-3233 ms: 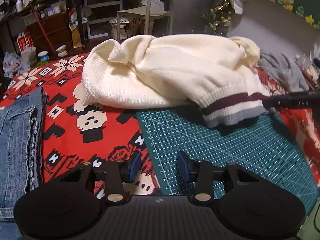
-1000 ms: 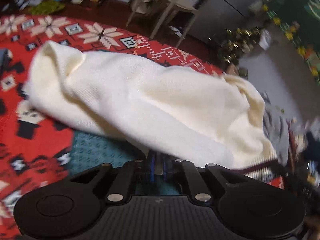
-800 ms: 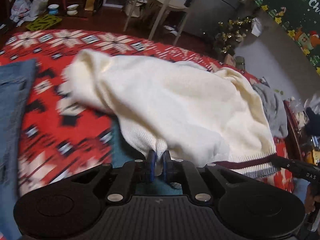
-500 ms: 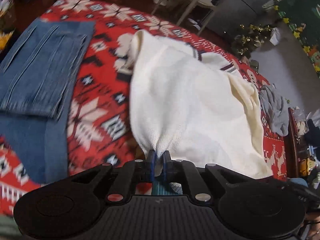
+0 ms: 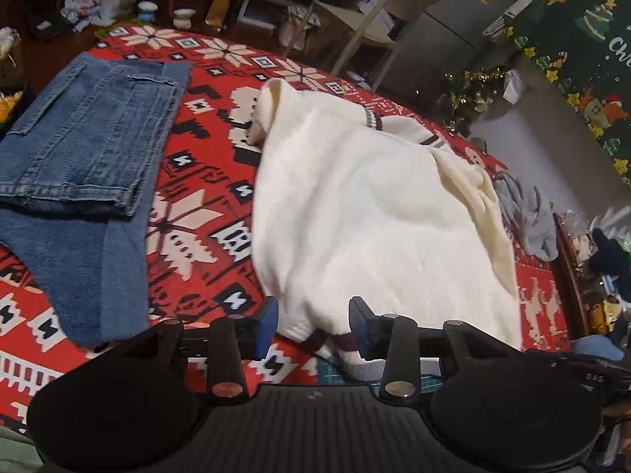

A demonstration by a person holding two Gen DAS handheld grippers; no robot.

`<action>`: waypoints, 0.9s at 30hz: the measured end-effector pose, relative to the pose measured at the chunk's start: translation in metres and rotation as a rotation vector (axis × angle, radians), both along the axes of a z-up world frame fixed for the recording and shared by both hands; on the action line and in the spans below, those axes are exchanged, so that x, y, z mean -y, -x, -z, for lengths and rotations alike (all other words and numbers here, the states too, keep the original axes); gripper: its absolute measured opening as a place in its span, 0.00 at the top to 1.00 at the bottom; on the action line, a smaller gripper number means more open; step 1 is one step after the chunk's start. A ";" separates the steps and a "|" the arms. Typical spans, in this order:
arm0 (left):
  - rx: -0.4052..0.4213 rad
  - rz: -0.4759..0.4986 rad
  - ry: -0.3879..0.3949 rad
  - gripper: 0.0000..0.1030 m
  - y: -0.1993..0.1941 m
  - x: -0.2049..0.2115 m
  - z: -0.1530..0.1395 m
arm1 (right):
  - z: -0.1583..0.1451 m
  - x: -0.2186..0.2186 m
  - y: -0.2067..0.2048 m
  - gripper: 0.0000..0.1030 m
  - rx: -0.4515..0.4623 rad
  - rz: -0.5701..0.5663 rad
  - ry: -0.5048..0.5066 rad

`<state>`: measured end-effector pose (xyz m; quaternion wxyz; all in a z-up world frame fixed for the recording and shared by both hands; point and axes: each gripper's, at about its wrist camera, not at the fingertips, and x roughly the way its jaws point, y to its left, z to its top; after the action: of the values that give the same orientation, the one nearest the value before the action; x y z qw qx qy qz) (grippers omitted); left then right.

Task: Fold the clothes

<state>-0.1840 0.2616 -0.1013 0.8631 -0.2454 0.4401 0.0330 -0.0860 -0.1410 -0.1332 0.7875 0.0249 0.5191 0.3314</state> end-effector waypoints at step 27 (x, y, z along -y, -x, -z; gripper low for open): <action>-0.003 -0.078 0.192 0.59 -0.003 0.005 0.057 | 0.018 -0.013 0.000 0.93 0.021 0.005 0.003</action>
<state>-0.1815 0.2568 -0.1587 0.8329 -0.3439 0.4329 0.0245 -0.0861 -0.1279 -0.1511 0.7939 0.0217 0.5109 0.3289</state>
